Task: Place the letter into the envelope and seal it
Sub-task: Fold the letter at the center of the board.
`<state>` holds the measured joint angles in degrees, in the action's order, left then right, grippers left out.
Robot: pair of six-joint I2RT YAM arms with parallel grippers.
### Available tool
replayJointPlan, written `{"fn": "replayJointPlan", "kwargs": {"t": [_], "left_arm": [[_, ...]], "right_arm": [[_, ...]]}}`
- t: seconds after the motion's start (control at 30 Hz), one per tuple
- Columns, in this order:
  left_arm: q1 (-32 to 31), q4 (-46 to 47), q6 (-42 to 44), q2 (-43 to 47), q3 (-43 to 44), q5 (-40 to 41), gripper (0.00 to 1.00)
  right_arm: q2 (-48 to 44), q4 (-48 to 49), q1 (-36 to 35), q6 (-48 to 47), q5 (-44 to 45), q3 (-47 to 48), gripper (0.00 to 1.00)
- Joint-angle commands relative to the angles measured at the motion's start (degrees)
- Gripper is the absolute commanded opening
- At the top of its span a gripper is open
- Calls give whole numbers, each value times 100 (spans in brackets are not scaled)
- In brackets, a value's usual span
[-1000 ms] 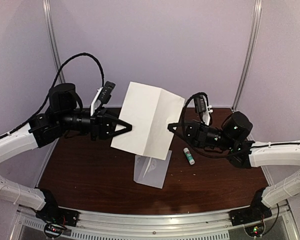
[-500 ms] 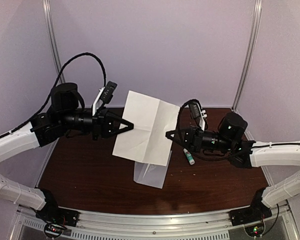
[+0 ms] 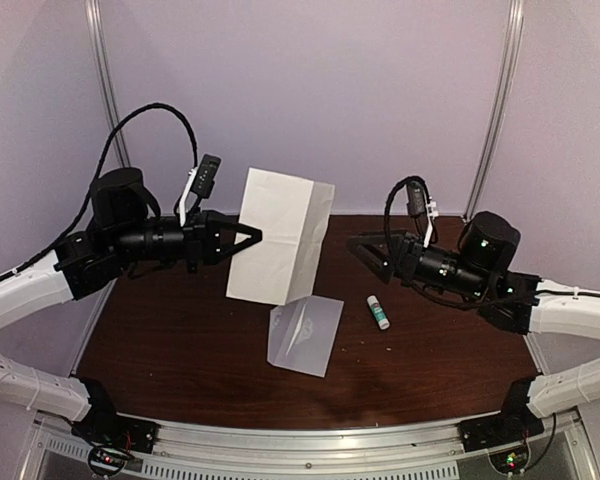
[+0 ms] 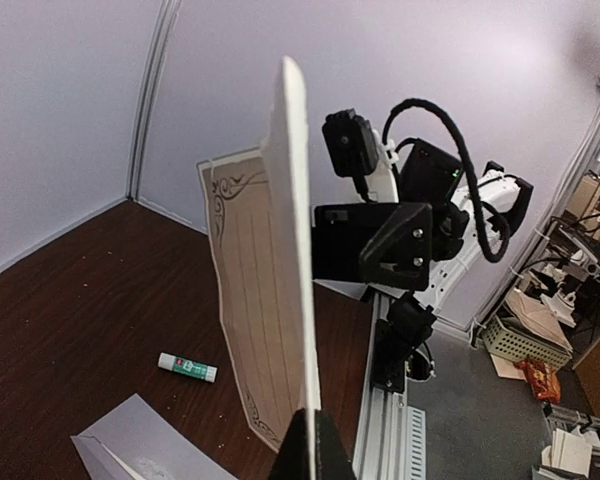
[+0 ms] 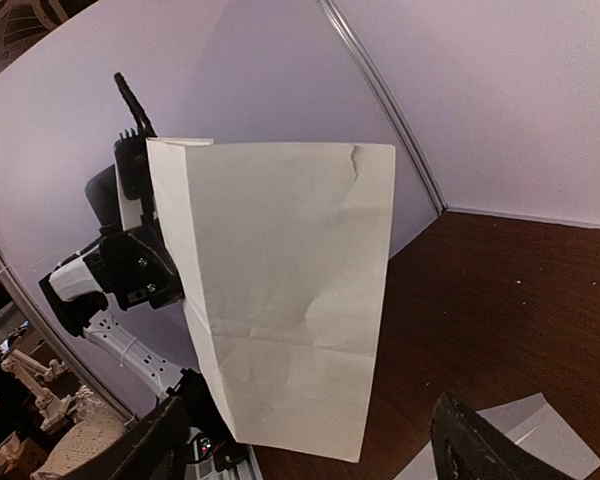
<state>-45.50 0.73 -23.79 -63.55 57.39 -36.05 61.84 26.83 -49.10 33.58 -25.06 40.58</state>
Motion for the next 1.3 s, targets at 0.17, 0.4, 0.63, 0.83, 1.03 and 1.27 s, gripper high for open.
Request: {"fn": "replayJointPlan", "kwargs": {"t": [0.17,0.4,0.63,0.83,1.03,1.27], "left_arm": [[-30,392,-165,-52,-25,433,0],[-37,701,-203,-133,-99,-422,0],[-38,765,-179,-166,-118,-806,0],[-33,783,-152,-189,-165,-746,0],[-36,790,-139,-215,-184,-719,0],[-30,450,-1,-117,-110,-409,18]], "right_arm": [[640,-465,-891,-553,944,934,93],[1706,51,-1084,-313,527,1511,90],[1973,820,-1084,-153,-390,1656,77],[1955,1235,-1085,-52,-978,1564,66],[1947,1360,-1084,32,-1057,1550,50],[1849,1180,-1034,11,-596,1408,3]]}}
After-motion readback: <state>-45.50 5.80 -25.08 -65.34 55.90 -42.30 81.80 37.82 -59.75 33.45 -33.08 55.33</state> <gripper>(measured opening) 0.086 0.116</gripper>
